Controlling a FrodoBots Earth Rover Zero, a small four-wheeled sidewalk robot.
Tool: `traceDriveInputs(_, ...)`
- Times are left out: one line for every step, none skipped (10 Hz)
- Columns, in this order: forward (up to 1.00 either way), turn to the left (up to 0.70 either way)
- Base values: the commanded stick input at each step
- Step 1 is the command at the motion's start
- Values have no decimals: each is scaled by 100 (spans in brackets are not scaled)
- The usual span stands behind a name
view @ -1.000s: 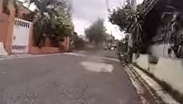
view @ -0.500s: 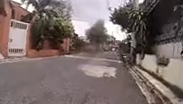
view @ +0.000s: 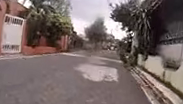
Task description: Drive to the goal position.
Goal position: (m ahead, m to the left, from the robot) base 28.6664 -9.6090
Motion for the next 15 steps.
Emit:
traceDriveInputs(70, 0)
traceDriveInputs(70, 0)
traceDriveInputs(70, 0)
traceDriveInputs(70, 0)
traceDriveInputs(70, 0)
traceDriveInputs(70, 0)
traceDriveInputs(70, 0)
traceDriveInputs(70, 0)
traceDriveInputs(70, 0)
traceDriveInputs(70, 0)
traceDriveInputs(70, 0)
traceDriveInputs(70, 0)
traceDriveInputs(70, 0)
traceDriveInputs(70, 0)
traceDriveInputs(70, 0)
